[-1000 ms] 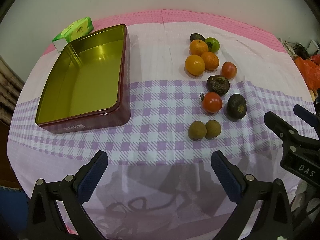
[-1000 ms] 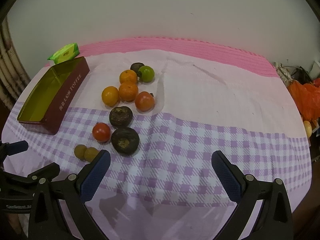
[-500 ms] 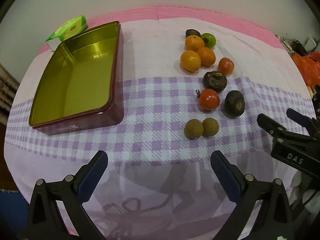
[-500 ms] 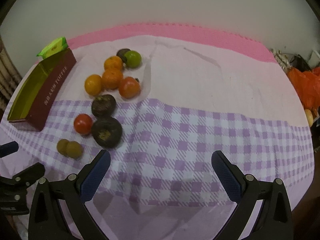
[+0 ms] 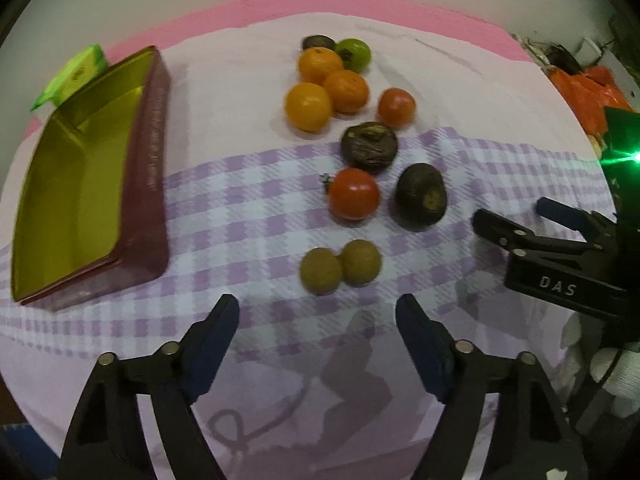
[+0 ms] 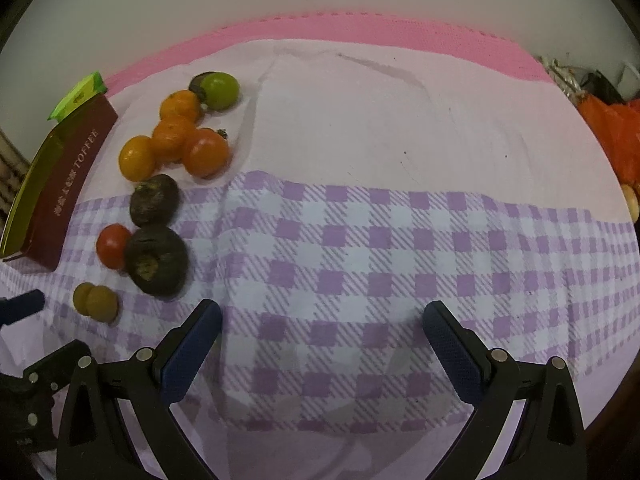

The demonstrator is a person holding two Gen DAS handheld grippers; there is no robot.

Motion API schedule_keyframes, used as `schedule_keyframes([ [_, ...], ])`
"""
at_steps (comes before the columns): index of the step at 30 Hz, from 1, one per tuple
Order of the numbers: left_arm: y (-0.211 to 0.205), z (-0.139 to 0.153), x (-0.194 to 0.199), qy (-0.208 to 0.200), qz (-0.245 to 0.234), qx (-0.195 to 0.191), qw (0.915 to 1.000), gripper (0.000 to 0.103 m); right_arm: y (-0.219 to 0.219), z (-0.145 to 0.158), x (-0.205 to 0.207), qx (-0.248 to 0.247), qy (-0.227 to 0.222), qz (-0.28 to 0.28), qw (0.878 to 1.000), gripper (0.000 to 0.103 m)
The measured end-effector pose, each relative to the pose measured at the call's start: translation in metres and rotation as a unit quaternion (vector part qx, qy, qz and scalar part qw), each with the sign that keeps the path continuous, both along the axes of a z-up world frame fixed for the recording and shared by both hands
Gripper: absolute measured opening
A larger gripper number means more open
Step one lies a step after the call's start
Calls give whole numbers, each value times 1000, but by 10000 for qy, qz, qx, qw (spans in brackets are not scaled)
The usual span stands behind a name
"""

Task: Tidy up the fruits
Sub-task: 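Move the left gripper to the two small brown fruits and close, then lift the two brown fruits with the left gripper over the tin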

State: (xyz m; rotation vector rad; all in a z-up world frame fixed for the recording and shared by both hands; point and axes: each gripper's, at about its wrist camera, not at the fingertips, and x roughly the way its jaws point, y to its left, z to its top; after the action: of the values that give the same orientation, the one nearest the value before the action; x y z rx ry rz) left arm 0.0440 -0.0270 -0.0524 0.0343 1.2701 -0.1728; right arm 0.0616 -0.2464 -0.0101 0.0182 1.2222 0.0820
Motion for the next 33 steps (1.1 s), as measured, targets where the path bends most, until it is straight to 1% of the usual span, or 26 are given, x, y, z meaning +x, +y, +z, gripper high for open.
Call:
schedule_keyframes([
  [6,-9,-4,14,131,-132,-150,9997,57,2,-1,3,-57,-33,25,10000,101],
  [10,-12,-7,26,142,-146,-185,9996,49,3,-2,2,-101,-33,70,9999,103],
  [12,-13,-7,25,135,-136,-217,9996,43,5,-3,2,-135,-30,89,9999,103],
  [26,-17,-9,27,93,-114,-273,9995,42,5,-5,-2,-237,-55,130,9996,103],
  [33,-7,-2,25,48,-53,-347,9994,42,4,-5,-3,-237,-56,129,9996,103],
])
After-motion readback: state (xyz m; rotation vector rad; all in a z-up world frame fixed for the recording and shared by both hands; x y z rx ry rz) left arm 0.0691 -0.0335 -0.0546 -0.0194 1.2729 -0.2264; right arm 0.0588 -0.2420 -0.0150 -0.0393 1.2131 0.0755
